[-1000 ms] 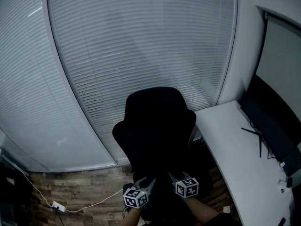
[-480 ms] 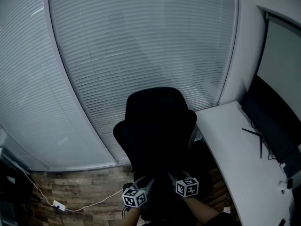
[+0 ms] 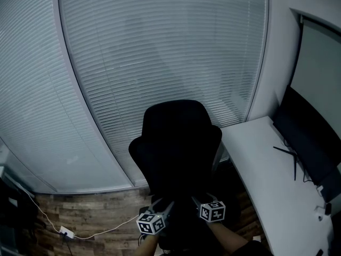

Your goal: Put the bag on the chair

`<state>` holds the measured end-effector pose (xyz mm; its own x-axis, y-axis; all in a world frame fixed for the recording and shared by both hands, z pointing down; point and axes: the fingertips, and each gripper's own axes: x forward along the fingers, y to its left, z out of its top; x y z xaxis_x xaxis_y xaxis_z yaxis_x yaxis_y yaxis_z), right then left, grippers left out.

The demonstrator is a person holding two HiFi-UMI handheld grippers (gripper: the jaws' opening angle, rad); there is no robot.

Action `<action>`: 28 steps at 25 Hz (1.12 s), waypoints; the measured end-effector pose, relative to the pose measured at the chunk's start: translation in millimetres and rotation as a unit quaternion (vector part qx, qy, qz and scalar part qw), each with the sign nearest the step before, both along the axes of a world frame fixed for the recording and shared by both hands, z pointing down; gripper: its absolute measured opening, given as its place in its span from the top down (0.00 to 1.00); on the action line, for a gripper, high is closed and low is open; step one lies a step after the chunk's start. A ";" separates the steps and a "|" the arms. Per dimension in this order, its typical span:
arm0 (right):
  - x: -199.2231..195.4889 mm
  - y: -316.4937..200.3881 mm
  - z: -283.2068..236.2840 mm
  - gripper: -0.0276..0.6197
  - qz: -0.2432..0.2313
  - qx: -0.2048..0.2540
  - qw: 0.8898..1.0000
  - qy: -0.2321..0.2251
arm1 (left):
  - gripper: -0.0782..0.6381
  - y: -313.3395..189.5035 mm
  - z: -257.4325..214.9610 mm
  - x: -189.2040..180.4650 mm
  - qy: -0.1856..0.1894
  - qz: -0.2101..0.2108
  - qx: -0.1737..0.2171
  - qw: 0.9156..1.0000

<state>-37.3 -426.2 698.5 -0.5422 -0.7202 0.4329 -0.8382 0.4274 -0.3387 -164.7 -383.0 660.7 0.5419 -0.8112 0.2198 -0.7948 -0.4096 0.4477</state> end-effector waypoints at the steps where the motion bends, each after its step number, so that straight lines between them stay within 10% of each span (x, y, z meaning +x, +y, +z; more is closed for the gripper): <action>1: 2.5 0.7 0.1 0.63 0.001 0.000 1.000 0.001 | 0.60 1.1 -1.3 0.8 0.000 -0.002 0.002 1.000; 21: 30.2 42.9 -41.3 0.62 -0.035 0.043 0.998 -0.034 | 0.61 51.6 -26.3 24.7 0.006 -0.048 0.034 0.998; 28: 50.1 68.4 -64.8 0.73 -0.050 0.081 0.995 -0.043 | 0.78 80.4 -40.3 41.7 0.007 -0.076 0.062 0.995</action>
<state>12.8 -357.7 633.7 -0.6446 -0.7171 0.2648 -0.7596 0.5619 -0.3275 -122.9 -302.6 620.3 0.4131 -0.9045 0.1059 -0.8460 -0.3381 0.4123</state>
